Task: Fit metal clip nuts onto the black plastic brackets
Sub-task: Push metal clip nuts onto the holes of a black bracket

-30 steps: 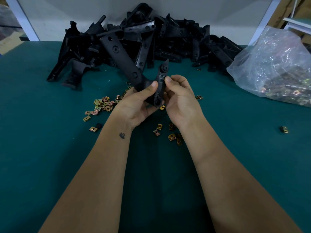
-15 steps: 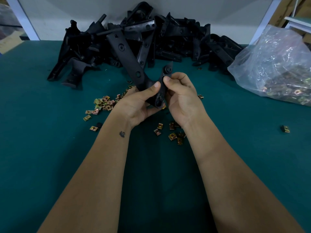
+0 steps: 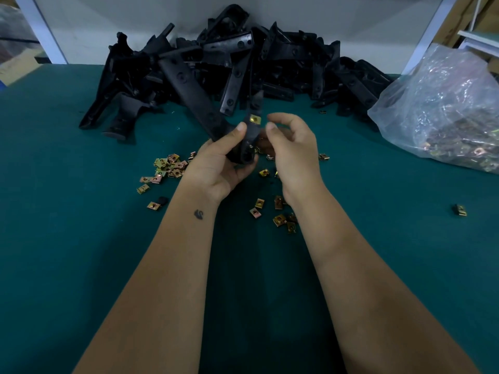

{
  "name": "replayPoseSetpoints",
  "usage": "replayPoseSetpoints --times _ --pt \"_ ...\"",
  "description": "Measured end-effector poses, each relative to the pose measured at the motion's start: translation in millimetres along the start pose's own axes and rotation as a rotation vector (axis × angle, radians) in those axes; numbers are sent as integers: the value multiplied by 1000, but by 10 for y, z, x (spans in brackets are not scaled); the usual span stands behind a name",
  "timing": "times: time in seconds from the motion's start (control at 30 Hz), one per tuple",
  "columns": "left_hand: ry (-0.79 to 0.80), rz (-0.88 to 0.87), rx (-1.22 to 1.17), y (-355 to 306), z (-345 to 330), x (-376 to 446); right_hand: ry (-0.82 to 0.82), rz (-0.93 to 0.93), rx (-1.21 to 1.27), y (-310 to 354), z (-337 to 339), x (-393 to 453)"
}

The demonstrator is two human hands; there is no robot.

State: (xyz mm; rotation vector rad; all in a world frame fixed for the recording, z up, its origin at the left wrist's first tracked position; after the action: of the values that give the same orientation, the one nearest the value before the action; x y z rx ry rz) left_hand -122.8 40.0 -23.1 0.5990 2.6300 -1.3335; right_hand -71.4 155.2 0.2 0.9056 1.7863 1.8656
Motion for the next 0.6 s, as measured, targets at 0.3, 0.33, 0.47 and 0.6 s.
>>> replayPoseSetpoints --times 0.3,0.33,0.47,0.6 --pt "-127 -62 -372 -147 162 28 252 507 -803 -83 -190 -122" --pt "-121 -60 -371 -144 160 30 301 558 -903 -102 -227 -145" --pt "-111 -58 -382 -129 160 40 384 621 -1095 -136 -281 -186" --pt "-113 -55 -363 -118 153 28 330 554 -1009 -71 -245 -152"
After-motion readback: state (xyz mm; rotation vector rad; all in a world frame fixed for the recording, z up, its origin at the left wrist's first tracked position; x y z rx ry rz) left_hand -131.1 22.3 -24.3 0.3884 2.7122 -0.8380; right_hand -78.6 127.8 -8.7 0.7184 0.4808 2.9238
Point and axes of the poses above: each hand's wrist, its own x-axis towards the middle knuckle, its own z-axis out of the back of the hand, y = z × x, the point moved 4 cm from there along x, towards the middle knuckle, and after that the axes turned 10 degrees about -y, right-handed, at the moved point
